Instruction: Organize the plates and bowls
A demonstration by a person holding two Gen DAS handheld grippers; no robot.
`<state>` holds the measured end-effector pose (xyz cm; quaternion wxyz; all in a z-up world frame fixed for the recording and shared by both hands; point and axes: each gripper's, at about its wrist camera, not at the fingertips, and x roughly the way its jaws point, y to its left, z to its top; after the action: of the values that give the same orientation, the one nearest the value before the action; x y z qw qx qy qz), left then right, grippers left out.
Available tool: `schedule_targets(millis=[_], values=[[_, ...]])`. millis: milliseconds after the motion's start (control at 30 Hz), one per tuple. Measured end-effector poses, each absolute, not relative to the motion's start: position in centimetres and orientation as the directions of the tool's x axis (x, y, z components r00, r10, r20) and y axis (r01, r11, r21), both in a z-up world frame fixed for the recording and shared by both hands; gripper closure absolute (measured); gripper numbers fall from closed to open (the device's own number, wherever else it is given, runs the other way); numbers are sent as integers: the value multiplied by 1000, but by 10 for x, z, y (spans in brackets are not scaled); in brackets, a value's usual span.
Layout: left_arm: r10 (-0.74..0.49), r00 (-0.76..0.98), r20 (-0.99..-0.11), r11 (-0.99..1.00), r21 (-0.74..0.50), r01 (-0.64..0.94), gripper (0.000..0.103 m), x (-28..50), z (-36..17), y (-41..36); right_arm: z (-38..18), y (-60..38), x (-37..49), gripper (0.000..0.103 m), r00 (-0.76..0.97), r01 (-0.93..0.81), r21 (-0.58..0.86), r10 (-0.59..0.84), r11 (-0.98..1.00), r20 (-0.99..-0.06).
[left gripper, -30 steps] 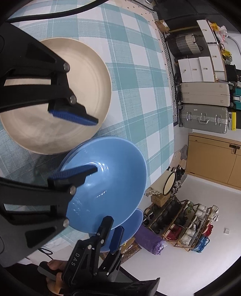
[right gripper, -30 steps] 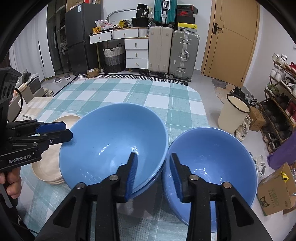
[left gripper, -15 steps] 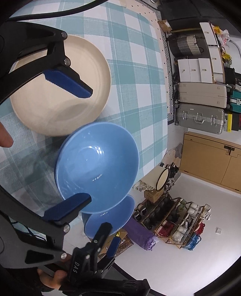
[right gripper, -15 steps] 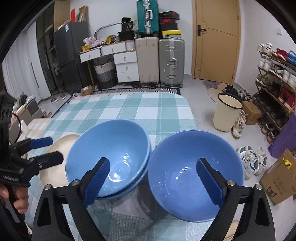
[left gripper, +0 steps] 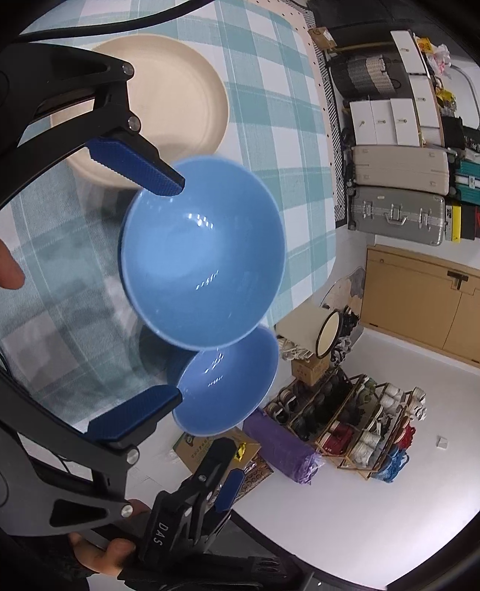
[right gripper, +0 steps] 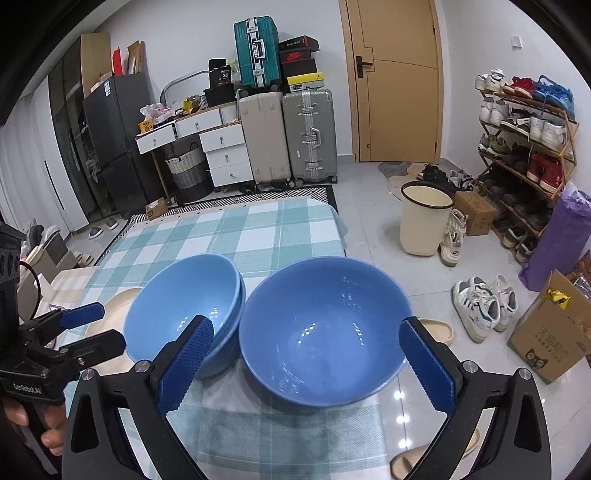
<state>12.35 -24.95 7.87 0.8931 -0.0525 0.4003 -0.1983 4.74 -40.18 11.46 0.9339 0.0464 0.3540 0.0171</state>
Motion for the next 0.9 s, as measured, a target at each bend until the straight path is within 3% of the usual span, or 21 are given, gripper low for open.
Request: schedule_targets(millis=[233, 400, 567, 767, 900], values=[[-464, 538, -703, 878, -288, 381, 9, 113, 76, -287, 115, -422, 37, 1, 749, 6, 124, 78, 992, -658], [-509, 503, -699, 854, -333, 400, 30, 112, 74, -304, 115, -433, 40, 1, 745, 17, 119, 67, 993, -664], [-531, 471, -705, 839, -360, 408, 44, 110, 69, -321, 112, -445, 41, 1, 744, 31, 119, 57, 992, -666], [-539, 435, -721, 830, -368, 419, 46, 113, 63, -342, 108, -459, 46, 2, 742, 25, 150, 82, 988, -665], [-534, 419, -735, 835, -379, 399, 46, 123, 56, -350, 101, -467, 53, 17, 726, 21, 172, 104, 985, -680]])
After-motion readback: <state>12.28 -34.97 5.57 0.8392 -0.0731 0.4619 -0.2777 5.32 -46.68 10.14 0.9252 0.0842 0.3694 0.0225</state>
